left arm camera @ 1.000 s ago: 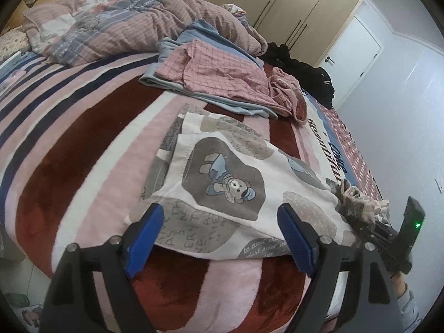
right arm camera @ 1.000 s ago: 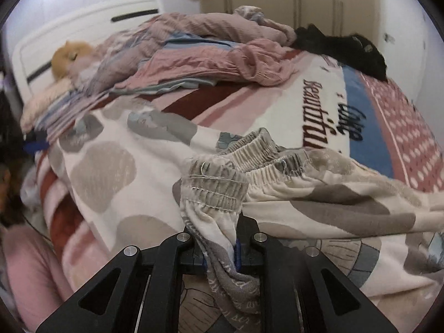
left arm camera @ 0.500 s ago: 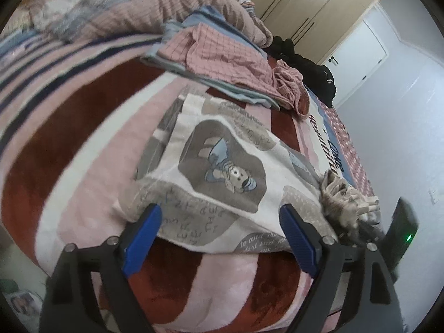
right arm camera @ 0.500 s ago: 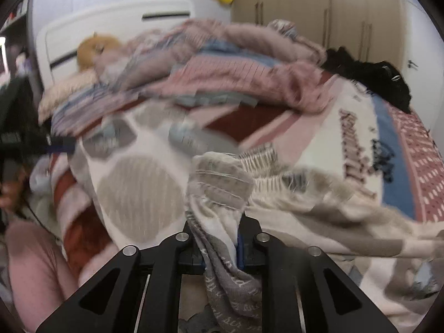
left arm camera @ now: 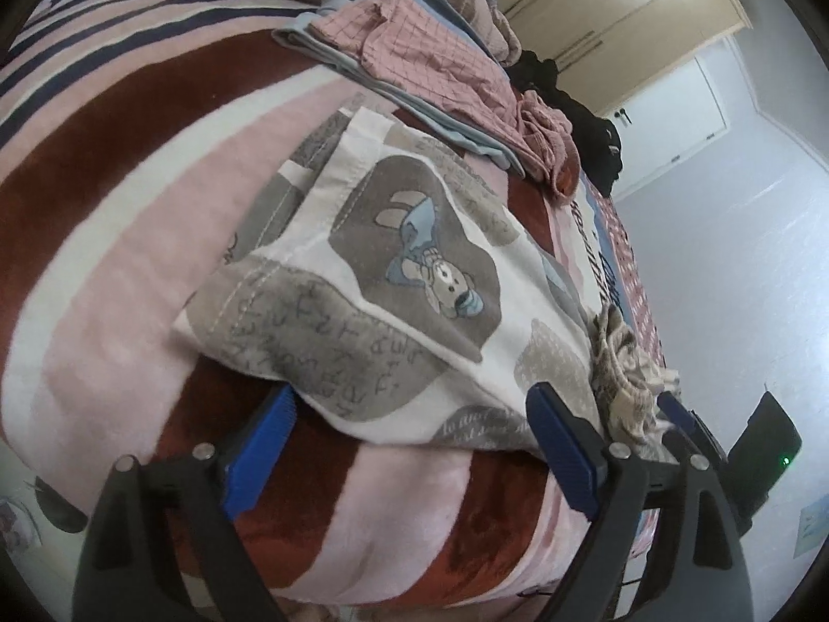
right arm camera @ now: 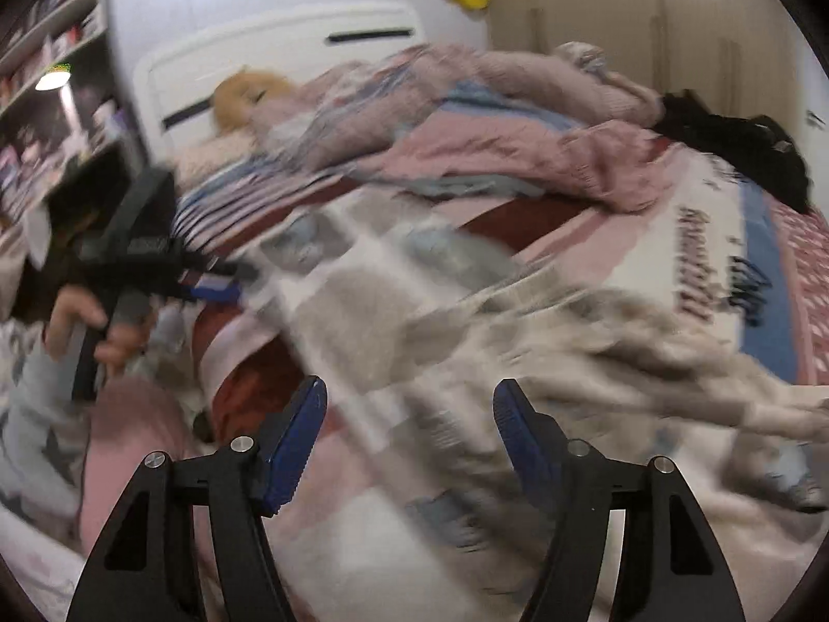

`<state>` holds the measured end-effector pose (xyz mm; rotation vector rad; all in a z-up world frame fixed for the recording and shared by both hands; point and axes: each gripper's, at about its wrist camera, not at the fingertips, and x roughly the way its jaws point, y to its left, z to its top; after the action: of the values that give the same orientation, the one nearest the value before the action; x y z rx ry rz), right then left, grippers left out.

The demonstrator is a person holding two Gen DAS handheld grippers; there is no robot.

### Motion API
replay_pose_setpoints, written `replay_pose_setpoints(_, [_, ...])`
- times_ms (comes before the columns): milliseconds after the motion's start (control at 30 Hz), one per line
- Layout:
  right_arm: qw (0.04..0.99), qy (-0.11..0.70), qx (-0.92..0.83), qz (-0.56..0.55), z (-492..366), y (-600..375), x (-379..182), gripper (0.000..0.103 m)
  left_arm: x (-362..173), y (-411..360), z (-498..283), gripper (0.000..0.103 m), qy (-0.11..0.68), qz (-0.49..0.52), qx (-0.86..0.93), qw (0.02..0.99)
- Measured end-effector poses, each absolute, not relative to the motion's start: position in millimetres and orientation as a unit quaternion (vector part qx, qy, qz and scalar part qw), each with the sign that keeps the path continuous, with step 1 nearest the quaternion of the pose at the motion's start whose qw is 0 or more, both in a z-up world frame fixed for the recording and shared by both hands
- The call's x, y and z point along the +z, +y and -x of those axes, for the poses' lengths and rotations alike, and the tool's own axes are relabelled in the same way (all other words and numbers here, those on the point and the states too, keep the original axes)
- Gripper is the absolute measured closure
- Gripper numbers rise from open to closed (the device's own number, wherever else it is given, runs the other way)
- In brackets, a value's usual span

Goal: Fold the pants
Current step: 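Lay the cuffs down with the right gripper while the left gripper presses the folded pants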

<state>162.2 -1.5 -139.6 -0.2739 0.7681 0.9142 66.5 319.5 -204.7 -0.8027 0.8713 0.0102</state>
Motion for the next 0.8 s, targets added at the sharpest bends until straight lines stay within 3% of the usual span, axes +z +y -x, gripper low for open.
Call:
replay_pose_setpoints(200, [0.786,0.403,0.462,0.082,-190.2,-2.5,-155.7,0.041,-205.4,324.8,-89.3,0.015,0.392,0.375,0.028,0.839])
replay_pose_setpoints(267, [0.779,0.407,0.468,0.088,-188.3,4.7,-161.8,0.049,-202.4,321.9,-98.0,0.018,0.394,0.363,0.035,0.844])
replay_pose_setpoints(333, [0.787,0.406,0.456,0.091,-194.3,8.1,-161.5,0.051,-200.0,317.4,-106.2,0.026,0.396,0.349,0.044,0.848])
replay_pose_setpoints(567, [0.791,0.418,0.420,0.153,-250.0,8.5,-136.1,0.049,-202.6,320.1,-118.5,0.075,0.394,0.344,0.071,0.849])
replay_pose_setpoints(800, [0.739,0.463,0.446,0.201,-284.4,19.0,-150.0,0.052,-201.4,319.0,-120.1,0.082,0.389,0.335,0.076,0.855])
